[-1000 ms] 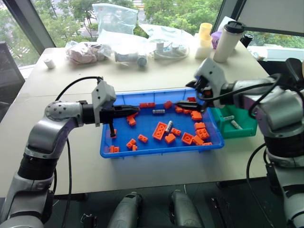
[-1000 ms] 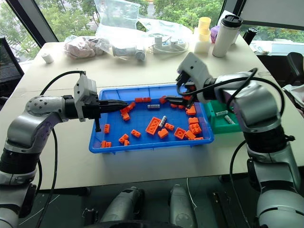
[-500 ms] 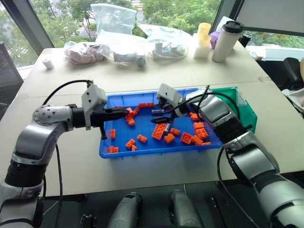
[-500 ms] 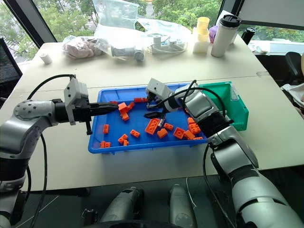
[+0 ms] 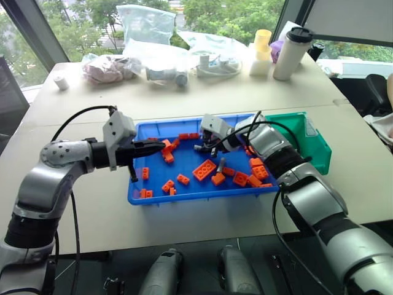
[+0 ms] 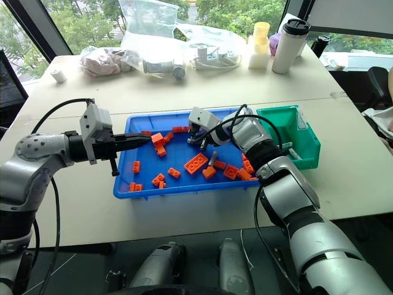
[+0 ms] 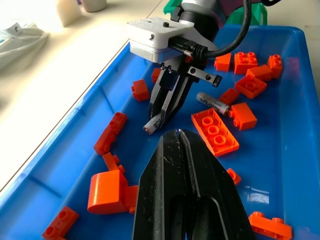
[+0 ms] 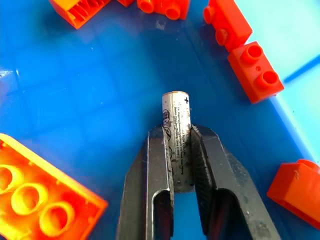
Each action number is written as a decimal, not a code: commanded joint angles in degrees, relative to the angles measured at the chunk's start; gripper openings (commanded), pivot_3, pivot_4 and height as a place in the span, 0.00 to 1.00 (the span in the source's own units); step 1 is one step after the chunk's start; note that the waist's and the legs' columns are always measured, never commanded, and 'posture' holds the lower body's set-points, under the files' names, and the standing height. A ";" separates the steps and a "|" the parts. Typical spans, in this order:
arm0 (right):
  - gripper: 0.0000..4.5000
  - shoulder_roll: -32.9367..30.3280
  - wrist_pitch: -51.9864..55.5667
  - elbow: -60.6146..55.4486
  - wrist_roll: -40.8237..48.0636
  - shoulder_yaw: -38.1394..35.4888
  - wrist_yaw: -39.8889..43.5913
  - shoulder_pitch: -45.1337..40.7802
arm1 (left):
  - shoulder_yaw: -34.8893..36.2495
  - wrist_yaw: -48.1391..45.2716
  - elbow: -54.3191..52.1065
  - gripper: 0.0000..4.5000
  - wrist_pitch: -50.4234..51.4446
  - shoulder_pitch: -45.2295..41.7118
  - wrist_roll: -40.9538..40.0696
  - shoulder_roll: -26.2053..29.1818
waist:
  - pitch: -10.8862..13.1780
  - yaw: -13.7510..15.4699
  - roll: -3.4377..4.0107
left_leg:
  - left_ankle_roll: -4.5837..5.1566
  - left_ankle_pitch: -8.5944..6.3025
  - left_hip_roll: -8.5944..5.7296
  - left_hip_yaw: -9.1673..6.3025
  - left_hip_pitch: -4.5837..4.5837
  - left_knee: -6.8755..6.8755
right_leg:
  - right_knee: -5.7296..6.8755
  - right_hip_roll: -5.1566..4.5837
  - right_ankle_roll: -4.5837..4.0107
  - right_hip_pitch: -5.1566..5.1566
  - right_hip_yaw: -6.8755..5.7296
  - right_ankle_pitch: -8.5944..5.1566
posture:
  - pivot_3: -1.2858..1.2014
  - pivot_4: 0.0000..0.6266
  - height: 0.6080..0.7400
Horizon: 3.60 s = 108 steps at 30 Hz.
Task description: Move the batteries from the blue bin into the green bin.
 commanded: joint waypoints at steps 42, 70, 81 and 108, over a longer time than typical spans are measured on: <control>0.99 -20.37 43.89 -62.32 17.65 -9.72 -17.32 17.16 | -4.79 -3.23 5.29 0.00 -5.34 -6.95 2.35 -4.75 | 0.01 0.69 0.03 | 0.30 -0.17 -0.03 0.03 -0.06 0.11 | -0.06 -0.14 0.00 0.07 -0.02 0.00 | 0.52 0.24 1.00; 0.94 -6.18 59.59 -60.40 18.02 -9.50 -34.76 22.32 | -3.78 -0.66 2.53 0.00 -3.67 -4.86 2.27 -4.70 | 0.01 0.33 0.03 | 0.10 -0.05 -0.02 0.02 -0.04 0.06 | -0.01 -0.06 0.00 0.03 0.00 0.00 | 0.52 0.24 1.00; 0.00 -5.90 55.27 -56.53 16.97 -8.54 -36.43 20.43 | -3.91 -0.92 3.25 0.00 -4.99 -4.43 2.53 -4.71 | 0.01 0.29 0.02 | 0.10 -0.05 -0.02 0.02 -0.03 0.06 | -0.01 -0.05 0.00 0.04 0.00 0.00 | 0.52 0.24 1.00; 0.99 -40.33 45.22 -60.28 21.09 -30.41 -23.03 29.89 | -4.07 -4.17 3.82 0.00 -2.66 -6.06 -0.53 -5.92 | -0.01 0.62 0.02 | 0.50 -0.28 0.01 0.17 0.01 0.09 | -0.09 -0.08 0.00 0.14 0.03 0.00 | 0.52 0.24 1.00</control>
